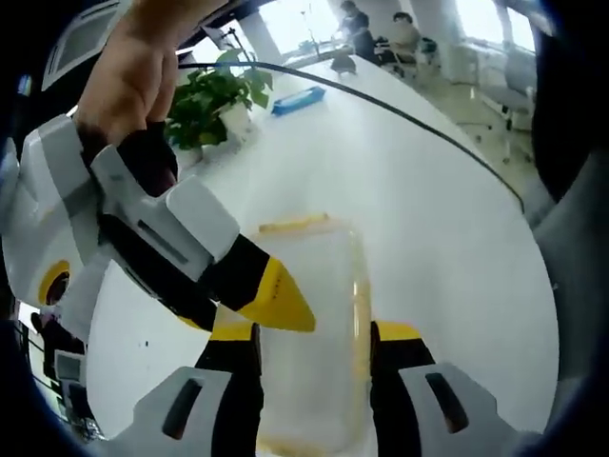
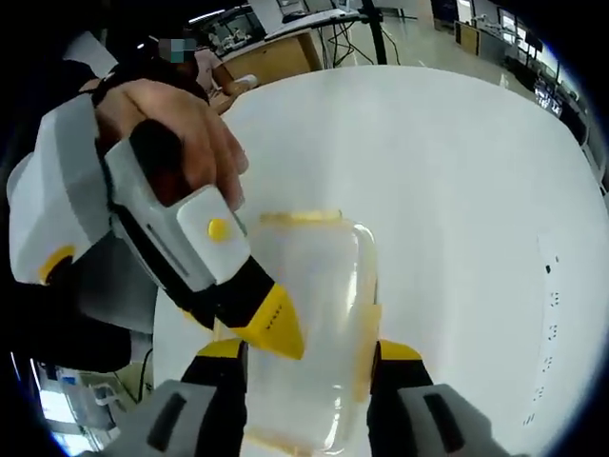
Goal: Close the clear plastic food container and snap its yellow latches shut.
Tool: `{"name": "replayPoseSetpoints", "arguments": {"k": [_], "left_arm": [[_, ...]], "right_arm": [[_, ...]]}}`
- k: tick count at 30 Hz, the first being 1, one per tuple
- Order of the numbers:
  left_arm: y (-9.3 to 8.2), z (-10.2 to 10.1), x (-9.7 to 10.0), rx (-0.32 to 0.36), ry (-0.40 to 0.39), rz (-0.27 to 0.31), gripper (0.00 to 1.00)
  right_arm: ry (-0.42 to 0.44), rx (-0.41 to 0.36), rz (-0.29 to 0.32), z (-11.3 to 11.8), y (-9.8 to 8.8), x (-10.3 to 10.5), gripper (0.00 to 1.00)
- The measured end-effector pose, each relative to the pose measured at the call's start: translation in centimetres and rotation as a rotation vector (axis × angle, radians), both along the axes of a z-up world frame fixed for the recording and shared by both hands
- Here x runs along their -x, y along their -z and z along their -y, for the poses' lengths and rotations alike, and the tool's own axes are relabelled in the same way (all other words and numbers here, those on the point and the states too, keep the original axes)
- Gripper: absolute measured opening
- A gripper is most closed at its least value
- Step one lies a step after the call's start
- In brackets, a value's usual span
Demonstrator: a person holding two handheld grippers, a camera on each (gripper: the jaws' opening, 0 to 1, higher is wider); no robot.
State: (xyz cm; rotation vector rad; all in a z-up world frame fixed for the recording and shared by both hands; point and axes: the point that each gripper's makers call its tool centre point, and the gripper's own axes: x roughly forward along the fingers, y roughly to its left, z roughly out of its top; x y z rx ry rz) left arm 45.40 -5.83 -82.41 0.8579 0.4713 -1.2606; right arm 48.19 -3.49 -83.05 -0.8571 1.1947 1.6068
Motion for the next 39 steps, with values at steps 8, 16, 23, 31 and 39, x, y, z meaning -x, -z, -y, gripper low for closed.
{"name": "replayPoseSetpoints", "arguments": {"k": [8, 16, 23, 31, 39], "left_arm": [[-0.2, 0.2, 0.4, -0.007, 0.044, -0.002, 0.41], [-1.3, 0.1, 1.1, -0.049, 0.044, -0.067, 0.37], [-3.1, 0.7, 1.8, -0.039, 0.075, -0.079, 0.48], [-2.6, 0.5, 2.0, -0.065, 0.071, -0.093, 0.49], [-2.5, 0.1, 1.8, -0.068, 0.060, -0.147, 0.51]], "right_arm": [[0.024, -0.019, -0.013, 0.2, -0.1, -0.1, 0.50], [-0.004, -0.036, 0.030, 0.0, -1.1, -0.4, 0.57], [-0.022, -0.075, 0.064, -0.3, -3.0, -0.3, 0.60], [-0.024, -0.072, 0.091, 0.2, -3.0, -0.6, 0.60], [-0.054, -0.060, 0.137, 0.2, -3.3, -0.6, 0.61]]}}
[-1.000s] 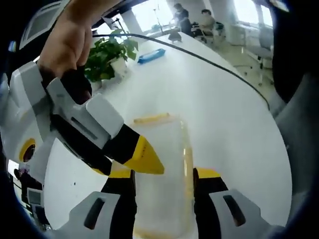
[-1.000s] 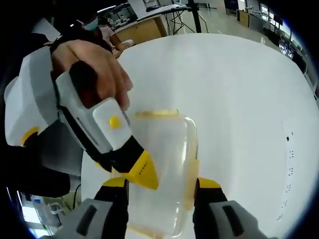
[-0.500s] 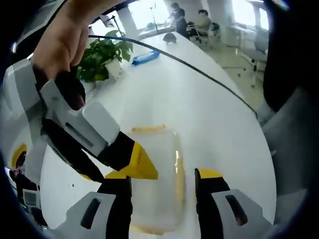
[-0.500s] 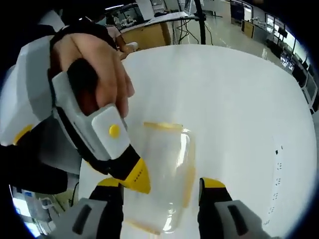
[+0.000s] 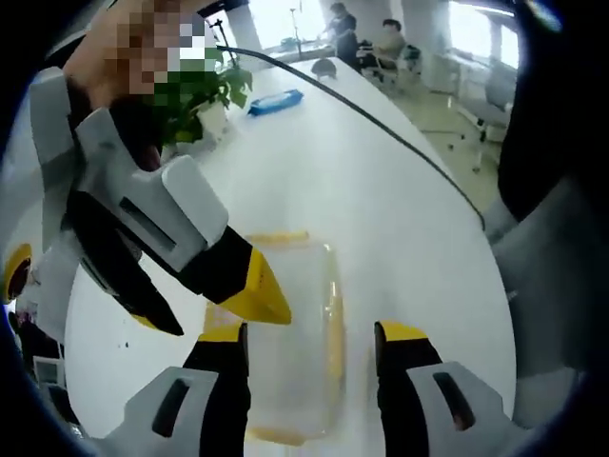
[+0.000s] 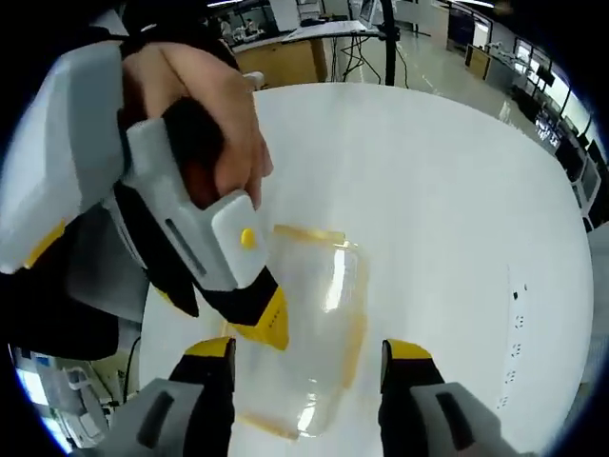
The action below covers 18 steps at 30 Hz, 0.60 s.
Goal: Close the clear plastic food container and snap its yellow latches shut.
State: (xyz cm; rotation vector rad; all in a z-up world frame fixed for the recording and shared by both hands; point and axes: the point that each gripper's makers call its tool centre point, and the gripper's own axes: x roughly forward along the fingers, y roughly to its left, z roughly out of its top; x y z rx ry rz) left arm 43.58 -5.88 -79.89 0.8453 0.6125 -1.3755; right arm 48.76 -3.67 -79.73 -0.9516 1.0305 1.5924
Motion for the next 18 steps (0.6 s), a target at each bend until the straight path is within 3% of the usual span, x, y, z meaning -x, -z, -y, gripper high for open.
{"name": "replayPoseSetpoints", "arguments": {"k": [10, 15, 18], "left_arm": [[-0.6, -0.7, -1.3, -0.004, -0.012, -0.016, 0.48], [-0.4, -0.9, -1.9, -0.022, -0.011, -0.023, 0.48], [-0.1, -1.0, -2.4, -0.034, -0.017, -0.039, 0.48]], "right_arm": [[0.005, -0.003, 0.066, 0.7, -0.1, 0.0, 0.56], [0.080, -0.029, 0.055, 0.8, -0.9, 0.4, 0.53], [0.072, -0.030, 0.083, 1.1, -1.2, 0.9, 0.53]]}}
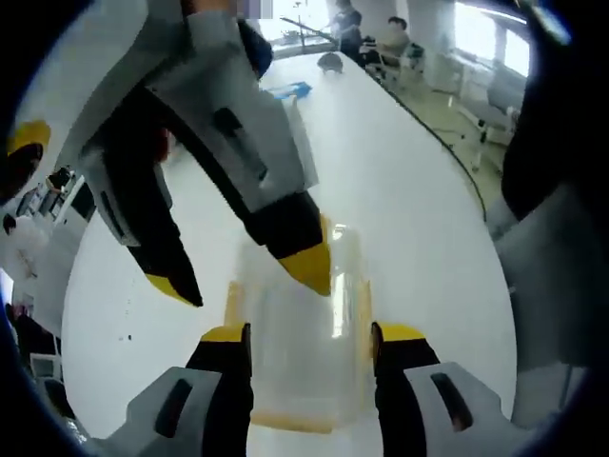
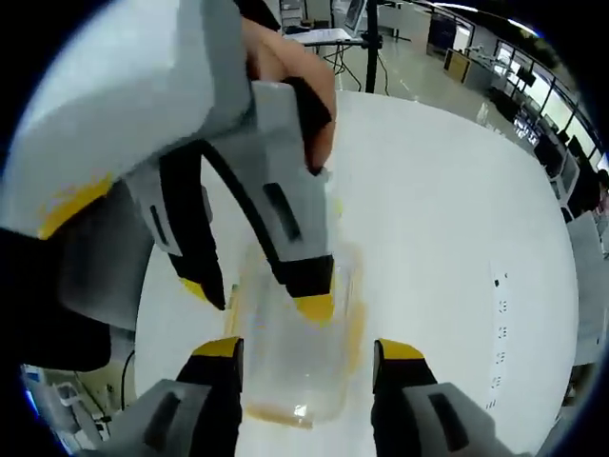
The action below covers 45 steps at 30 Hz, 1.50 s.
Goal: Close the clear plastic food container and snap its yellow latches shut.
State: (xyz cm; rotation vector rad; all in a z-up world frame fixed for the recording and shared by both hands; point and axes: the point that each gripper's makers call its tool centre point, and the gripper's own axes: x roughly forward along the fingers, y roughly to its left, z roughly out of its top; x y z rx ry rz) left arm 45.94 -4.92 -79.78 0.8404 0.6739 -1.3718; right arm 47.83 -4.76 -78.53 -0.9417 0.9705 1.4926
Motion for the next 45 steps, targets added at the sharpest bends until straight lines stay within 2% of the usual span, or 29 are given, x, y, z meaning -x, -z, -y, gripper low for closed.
{"name": "replayPoseSetpoints", "arguments": {"k": [5, 8, 14, 19, 21, 22, 23, 25, 28, 29, 32, 34, 35, 36, 37, 40, 43, 45], "left_arm": [[0.2, -0.1, -0.4, -0.007, -0.010, -0.024, 0.43], [0.3, -0.2, -0.5, -0.010, -0.016, -0.040, 0.47], [0.3, -0.6, -1.1, -0.026, -0.033, -0.037, 0.46], [0.3, -1.0, -1.5, -0.031, -0.063, -0.032, 0.45], [0.6, -1.5, -1.7, -0.049, -0.091, -0.046, 0.40], [0.7, -1.4, -1.5, -0.039, -0.110, -0.070, 0.39], [0.8, -1.4, -1.7, -0.040, -0.121, -0.071, 0.38], [0.9, -1.8, -1.9, -0.049, -0.157, -0.090, 0.37], [0.6, -1.9, -1.7, -0.056, -0.189, -0.102, 0.34], [0.4, -1.9, -1.7, -0.048, -0.239, -0.121, 0.35], [0.1, -1.9, -1.5, -0.040, -0.310, -0.151, 0.37], [0.2, -1.9, -1.4, -0.043, -0.302, -0.133, 0.38], [0.4, -2.1, -1.5, -0.048, -0.325, -0.135, 0.39], [0.6, -2.3, -1.6, -0.052, -0.368, -0.139, 0.40], [0.6, -2.5, -1.7, -0.060, -0.387, -0.140, 0.41], [0.4, -2.5, -1.6, -0.055, -0.420, -0.136, 0.39], [0.4, -2.5, -1.3, -0.071, -0.423, -0.123, 0.39], [0.2, -2.8, -1.7, -0.077, -0.483, -0.099, 0.40]], "right_arm": [[0.009, -0.015, 0.007, 0.3, 0.0, 0.7, 0.53], [0.015, -0.026, -0.003, 0.4, 0.1, 1.1, 0.53], [0.014, -0.026, 0.004, 0.7, 0.4, 1.2, 0.54], [0.086, -0.033, 0.003, 1.3, 1.0, 1.4, 0.57], [0.101, -0.036, 0.005, 1.5, 1.3, 1.4, 0.57], [0.124, -0.041, -0.004, 1.5, 1.5, 1.4, 0.57], [0.139, -0.042, -0.009, 1.5, 1.5, 1.4, 0.57], [0.162, -0.032, 0.006, 1.8, 1.5, 1.2, 0.57], [0.243, -0.037, 0.021, 1.8, 1.1, 0.8, 0.55], [0.272, -0.040, 0.024, 1.8, 0.9, 0.7, 0.54], [0.400, -0.065, 0.028, 1.7, 0.4, 0.1, 0.53], [0.464, -0.085, 0.040, 1.5, 0.3, -0.3, 0.53], [0.471, -0.088, 0.052, 1.5, 0.3, -0.4, 0.53], [0.516, -0.079, 0.063, 1.8, 0.5, -0.7, 0.53], [0.546, -0.070, 0.066, 2.1, 0.6, -0.7, 0.53], [0.656, -0.108, 0.052, 1.9, 0.3, -0.4, 0.53], [0.685, -0.121, 0.066, 2.0, 0.3, -0.1, 0.53], [0.701, -0.129, 0.065, 2.1, 0.5, 0.3, 0.53]]}}
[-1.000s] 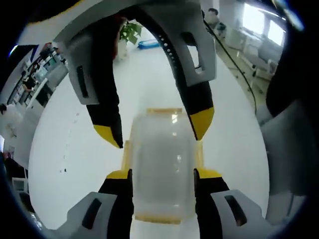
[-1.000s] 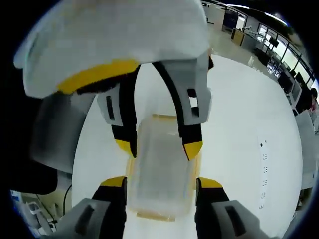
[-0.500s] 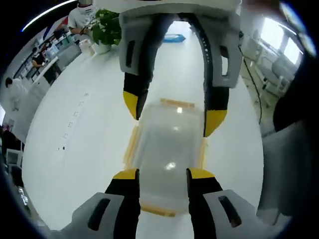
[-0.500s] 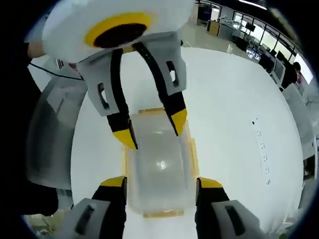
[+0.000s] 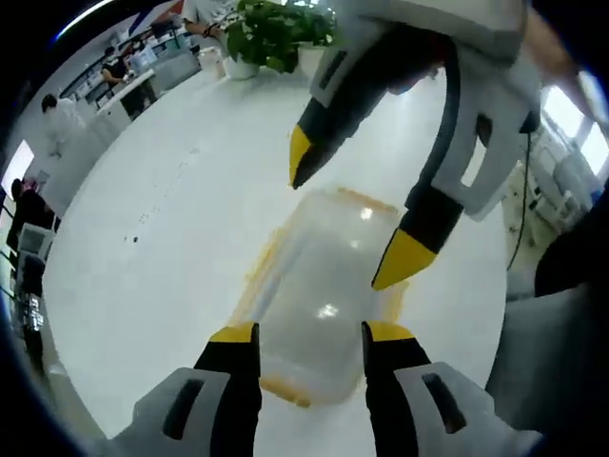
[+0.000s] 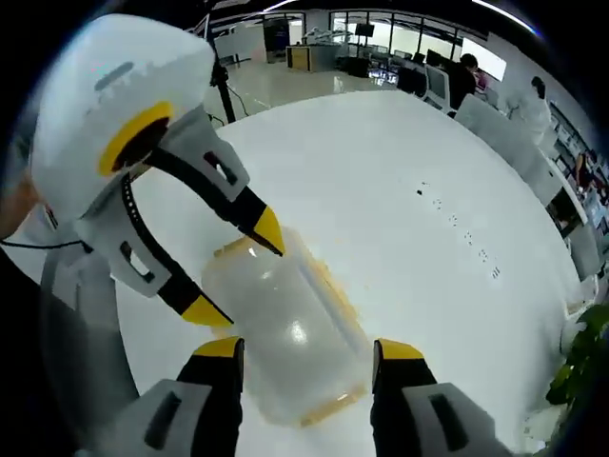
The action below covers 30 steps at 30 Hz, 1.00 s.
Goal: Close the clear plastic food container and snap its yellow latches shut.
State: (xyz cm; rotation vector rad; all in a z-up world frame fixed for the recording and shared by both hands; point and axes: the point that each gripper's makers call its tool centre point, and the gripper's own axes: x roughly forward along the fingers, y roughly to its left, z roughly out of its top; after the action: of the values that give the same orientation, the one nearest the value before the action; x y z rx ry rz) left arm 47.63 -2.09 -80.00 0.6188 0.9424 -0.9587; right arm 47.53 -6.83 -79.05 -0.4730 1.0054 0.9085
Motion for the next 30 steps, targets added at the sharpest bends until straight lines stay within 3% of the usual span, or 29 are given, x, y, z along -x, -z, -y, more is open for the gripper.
{"name": "replayPoseSetpoints", "arguments": {"k": [2, 7, 9, 16, 18, 22, 26, 30], "left_arm": [[0.0, -0.9, -0.4, -0.069, 0.001, 0.048, 0.36], [0.1, -0.9, 0.3, 0.003, -0.183, -0.017, 0.35], [-0.2, -1.3, -0.2, 0.030, -0.266, 0.006, 0.33], [-0.9, -1.1, -0.4, 0.067, -0.295, -0.001, 0.35], [-1.0, -1.1, -0.7, 0.079, -0.318, 0.012, 0.37], [-0.8, -1.1, -0.7, 0.156, -0.388, -0.021, 0.37], [-0.1, -1.9, -0.5, 0.154, -0.394, -0.014, 0.37], [-0.6, -2.3, -0.9, 0.271, -0.506, -0.028, 0.39]], "right_arm": [[0.036, -0.013, -0.006, 0.1, 0.3, 0.3, 0.53], [0.160, -0.053, 0.028, 0.7, 0.1, 0.0, 0.54], [0.192, -0.080, 0.025, 0.8, -0.1, 0.2, 0.54], [0.209, -0.078, 0.011, 1.3, 0.5, 0.6, 0.54], [0.217, -0.092, 0.001, 1.2, 0.5, 0.8, 0.54], [0.232, -0.124, 0.019, 1.4, 0.4, 0.6, 0.54], [0.264, -0.189, 0.027, 1.6, 0.3, 0.3, 0.54], [0.314, -0.271, 0.050, 1.8, 0.1, 0.2, 0.54]]}}
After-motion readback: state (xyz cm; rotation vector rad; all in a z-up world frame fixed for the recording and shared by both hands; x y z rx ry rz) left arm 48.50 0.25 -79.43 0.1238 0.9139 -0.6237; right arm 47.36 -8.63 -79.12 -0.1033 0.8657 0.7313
